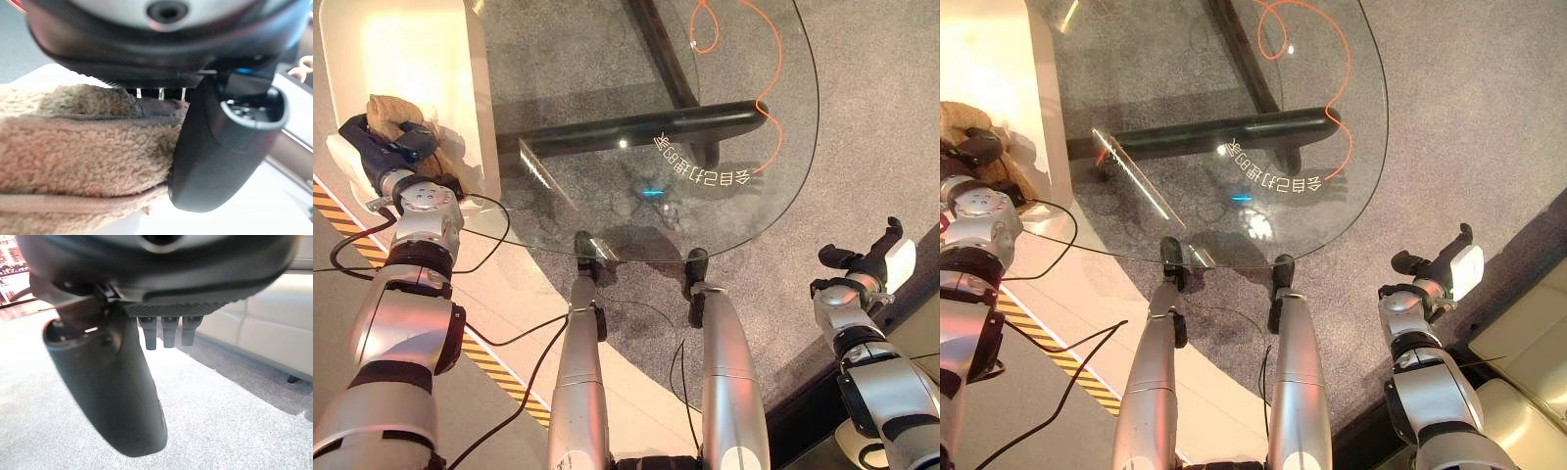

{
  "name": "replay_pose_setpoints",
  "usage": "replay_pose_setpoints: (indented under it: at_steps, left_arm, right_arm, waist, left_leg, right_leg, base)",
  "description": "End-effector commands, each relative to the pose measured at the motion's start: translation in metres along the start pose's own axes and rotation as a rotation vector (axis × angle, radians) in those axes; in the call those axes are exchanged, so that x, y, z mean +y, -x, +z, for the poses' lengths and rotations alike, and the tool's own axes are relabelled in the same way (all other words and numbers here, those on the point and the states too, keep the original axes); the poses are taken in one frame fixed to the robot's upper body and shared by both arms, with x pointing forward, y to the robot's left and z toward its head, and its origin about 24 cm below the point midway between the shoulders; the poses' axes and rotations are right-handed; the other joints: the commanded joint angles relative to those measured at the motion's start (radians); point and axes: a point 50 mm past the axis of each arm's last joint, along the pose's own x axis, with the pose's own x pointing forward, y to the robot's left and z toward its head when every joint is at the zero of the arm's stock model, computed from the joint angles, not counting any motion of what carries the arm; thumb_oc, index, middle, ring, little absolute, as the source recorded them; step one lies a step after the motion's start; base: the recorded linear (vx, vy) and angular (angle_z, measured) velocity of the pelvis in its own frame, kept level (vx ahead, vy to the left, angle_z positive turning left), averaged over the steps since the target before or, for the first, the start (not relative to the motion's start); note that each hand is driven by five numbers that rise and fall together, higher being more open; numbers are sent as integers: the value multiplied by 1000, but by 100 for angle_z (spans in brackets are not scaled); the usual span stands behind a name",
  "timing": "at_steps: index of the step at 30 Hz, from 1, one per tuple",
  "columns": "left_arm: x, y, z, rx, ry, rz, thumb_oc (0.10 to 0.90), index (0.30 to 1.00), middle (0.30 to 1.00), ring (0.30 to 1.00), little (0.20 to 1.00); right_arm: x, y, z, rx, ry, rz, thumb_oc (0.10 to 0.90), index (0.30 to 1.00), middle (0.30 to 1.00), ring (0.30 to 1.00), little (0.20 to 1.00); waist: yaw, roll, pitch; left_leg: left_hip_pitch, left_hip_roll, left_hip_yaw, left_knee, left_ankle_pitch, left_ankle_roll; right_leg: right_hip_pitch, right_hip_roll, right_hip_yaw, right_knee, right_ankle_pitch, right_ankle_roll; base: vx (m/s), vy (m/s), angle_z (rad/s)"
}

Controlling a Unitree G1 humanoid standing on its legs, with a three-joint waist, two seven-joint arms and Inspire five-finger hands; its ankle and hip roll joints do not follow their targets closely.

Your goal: Wipe the table with a cloth and put it in the basket.

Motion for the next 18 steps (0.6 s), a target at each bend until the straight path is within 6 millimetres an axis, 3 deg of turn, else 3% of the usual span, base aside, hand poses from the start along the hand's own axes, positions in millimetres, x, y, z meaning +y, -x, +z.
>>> replay_pose_setpoints:
  at_steps: [1, 2, 3, 4, 18]
  left_arm:
    - [43, -24, 39, -94, 38, 144, 100, 300, 300, 300, 200]
    - [42, -24, 38, -90, 35, 137, 100, 300, 300, 300, 200]
    - [41, -24, 37, -81, 27, 125, 256, 434, 434, 434, 356]
    - [40, -24, 36, -68, 27, 108, 800, 900, 900, 900, 900]
    - [35, -24, 32, -41, 29, 47, 800, 900, 900, 900, 900]
  right_arm:
    - [-20, -10, -7, -5, 22, -88, 800, 900, 900, 900, 900]
    - [-20, -9, -7, -6, 22, -88, 800, 900, 900, 900, 900]
    - [-20, -9, -8, -7, 23, -85, 800, 900, 900, 900, 900]
    - [-20, -9, -8, -9, 23, -84, 800, 900, 900, 900, 900]
    - [-20, -12, -1, -27, 11, -84, 800, 900, 900, 900, 900]
  waist:
    - [8, -13, -26]
    - [8, -14, -26]
    - [7, -14, -26]
    - [7, -14, -26]
    - [6, -11, -26]
  left_leg:
    - [8, -60, 81, 174, -202, 97]
    - [6, -60, 81, 174, -202, 97]
    - [6, -61, 82, 175, -202, 97]
    - [6, -60, 83, 174, -201, 98]
    - [7, -62, 85, 177, -201, 100]
  right_leg:
    - [54, 94, -5, -198, 102, -24]
    - [53, 95, -5, -198, 103, -24]
    - [53, 95, -4, -198, 104, -23]
    - [53, 96, -4, -198, 105, -23]
    - [52, 96, -2, -199, 111, -20]
  base:
    - [0, 0, 0]
    - [0, 0, 0]
    - [0, 0, 0]
    - [0, 0, 0]
    - [0, 0, 0]
